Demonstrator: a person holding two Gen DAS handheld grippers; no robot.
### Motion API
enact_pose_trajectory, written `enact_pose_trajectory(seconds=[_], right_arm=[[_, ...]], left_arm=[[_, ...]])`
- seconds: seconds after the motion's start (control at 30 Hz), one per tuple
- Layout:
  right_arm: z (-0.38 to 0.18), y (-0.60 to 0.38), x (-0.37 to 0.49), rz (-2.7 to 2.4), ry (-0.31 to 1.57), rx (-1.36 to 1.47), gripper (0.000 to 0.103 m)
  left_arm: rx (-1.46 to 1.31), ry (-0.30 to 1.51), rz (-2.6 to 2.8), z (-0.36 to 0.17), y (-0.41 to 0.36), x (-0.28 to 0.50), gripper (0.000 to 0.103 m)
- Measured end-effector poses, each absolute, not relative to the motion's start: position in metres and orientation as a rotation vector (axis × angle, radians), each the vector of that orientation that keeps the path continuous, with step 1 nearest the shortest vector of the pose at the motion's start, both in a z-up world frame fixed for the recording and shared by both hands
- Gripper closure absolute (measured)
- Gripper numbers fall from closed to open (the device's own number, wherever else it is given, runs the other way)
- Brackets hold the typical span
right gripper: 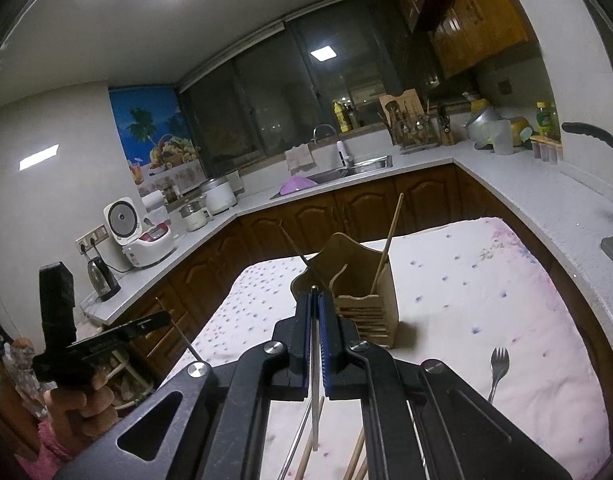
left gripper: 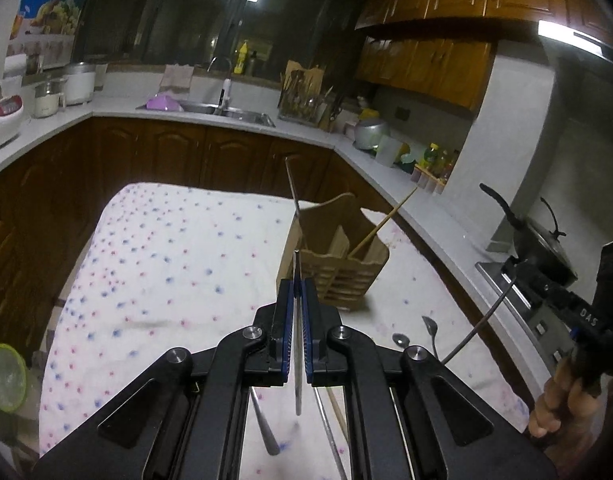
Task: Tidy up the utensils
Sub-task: 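Lift both held utensils and carry them above the wooden holder, then lower the steel chopstick into the holder while the right tool lowers its wooden chopstick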
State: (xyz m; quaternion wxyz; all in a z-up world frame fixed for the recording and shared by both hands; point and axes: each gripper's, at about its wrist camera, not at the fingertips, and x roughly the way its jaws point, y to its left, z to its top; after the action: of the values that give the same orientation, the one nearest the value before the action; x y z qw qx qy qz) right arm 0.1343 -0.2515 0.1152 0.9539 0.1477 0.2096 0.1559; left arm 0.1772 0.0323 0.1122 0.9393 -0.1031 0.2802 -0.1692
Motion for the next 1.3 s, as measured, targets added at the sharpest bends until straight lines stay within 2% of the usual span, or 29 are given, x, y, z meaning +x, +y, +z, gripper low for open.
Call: enact_pose_trajectory(seconds=[0.47, 0.93, 1.1, 1.3], right_arm=[[0.127, -0.259, 0.167, 0.283, 0.395, 0.298, 0.099], [0.177, -0.273, 0.243, 0.232, 0.267, 0.313, 0.099], [0.18, -0.278, 0.267, 0.201, 0.235, 0.313, 0.099], [0.153, -0.277, 0.288, 0.169, 0.246, 0.323, 0.099]], left_arm=[[-0.207, 0.468, -0.362, 0.146, 0.022, 0.203, 0.1], [-0.225, 0.316, -0.351, 0.199, 0.003, 0.274, 0.1], [-0.254, 0.313, -0.321, 0.193, -0.003, 0.308, 0.1], [-0.284, 0.354, -0.272, 0.152, -0.009, 0.344, 0.1]])
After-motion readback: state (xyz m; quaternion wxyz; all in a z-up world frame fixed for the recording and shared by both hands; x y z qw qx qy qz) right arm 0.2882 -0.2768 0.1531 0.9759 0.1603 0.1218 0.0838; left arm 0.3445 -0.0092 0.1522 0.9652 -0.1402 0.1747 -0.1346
